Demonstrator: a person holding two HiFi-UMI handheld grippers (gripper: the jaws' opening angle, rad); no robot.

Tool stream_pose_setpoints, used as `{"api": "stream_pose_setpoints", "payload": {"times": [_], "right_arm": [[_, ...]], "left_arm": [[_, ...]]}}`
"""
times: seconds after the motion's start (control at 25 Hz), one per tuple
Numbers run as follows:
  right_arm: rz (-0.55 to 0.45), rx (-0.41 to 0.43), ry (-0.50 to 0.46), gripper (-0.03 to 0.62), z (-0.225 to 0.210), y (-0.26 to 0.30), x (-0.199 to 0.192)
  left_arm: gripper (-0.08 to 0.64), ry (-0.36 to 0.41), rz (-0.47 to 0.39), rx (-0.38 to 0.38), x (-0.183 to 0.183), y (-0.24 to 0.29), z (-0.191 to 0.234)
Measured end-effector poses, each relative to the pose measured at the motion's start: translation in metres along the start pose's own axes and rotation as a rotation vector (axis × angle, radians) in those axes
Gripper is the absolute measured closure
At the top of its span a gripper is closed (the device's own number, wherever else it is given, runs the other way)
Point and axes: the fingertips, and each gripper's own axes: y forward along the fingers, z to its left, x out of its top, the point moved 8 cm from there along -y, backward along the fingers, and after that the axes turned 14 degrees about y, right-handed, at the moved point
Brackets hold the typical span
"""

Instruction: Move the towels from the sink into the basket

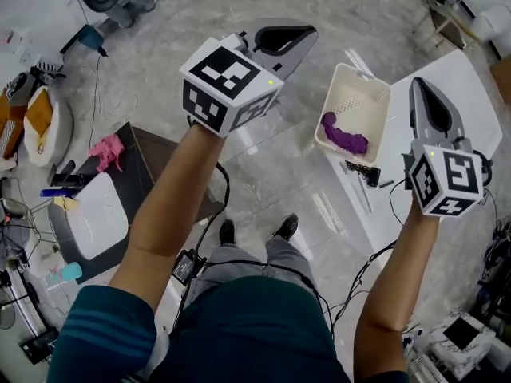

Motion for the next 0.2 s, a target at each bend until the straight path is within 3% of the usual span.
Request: {"api": "stream_pose_setpoints", "payload": {"times": [0.2], "right_arm": [[-0.014,0.043,-0.025,0.586,0.034,0.002,0.027]], "left_arm": [[0.555,0.016,-0.017,0.034,0.016,-0.04,0.017]]}}
